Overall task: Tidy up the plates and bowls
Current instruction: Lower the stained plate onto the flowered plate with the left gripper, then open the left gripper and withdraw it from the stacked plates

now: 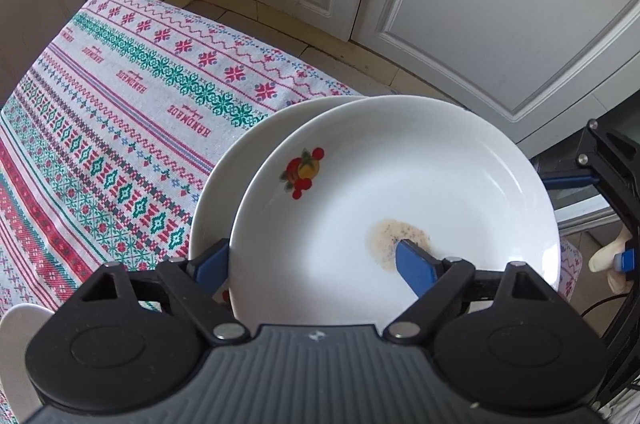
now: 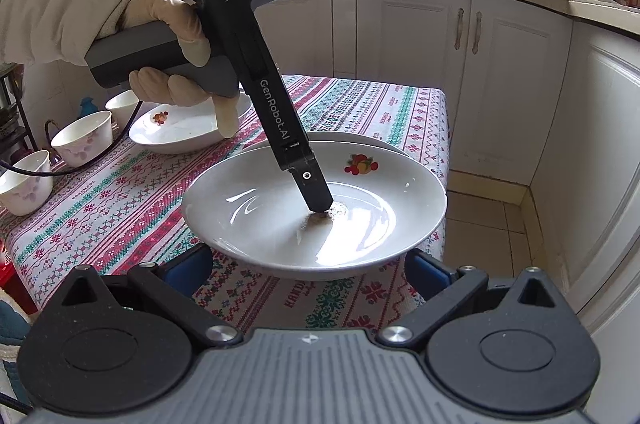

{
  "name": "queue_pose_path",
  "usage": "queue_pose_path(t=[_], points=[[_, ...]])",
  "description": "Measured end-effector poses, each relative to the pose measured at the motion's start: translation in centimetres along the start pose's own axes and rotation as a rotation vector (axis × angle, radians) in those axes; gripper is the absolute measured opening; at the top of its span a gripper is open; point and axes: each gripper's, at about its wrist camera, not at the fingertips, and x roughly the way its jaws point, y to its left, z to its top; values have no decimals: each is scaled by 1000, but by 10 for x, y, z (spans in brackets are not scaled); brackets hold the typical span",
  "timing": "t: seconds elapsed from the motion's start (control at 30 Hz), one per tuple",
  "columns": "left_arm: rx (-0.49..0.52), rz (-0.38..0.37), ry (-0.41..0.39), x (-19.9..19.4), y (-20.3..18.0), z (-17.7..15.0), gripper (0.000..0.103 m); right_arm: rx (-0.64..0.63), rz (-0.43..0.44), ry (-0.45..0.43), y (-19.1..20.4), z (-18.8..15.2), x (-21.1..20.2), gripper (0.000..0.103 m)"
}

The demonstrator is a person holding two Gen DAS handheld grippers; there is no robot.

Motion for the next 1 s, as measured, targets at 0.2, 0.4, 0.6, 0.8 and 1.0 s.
queue_pose_path(t=[0.2, 0.4, 0.6, 0.8, 1.0], points=[[-24, -2, 0, -6, 2, -3, 87, 3, 4, -1, -1, -1, 0, 103], [-27, 14, -10, -15, 3, -6, 88, -2, 2, 0, 0, 0, 2, 103], [-34, 25, -20, -21, 2, -7, 88, 2, -1, 4, 1, 1, 5, 103], [-41, 33, -48, -24, 0, -13, 90, 0, -11, 11, 3, 1, 8, 103], [-71, 37, -86, -33, -1, -27, 90, -7, -6, -3, 8, -1, 1, 103]])
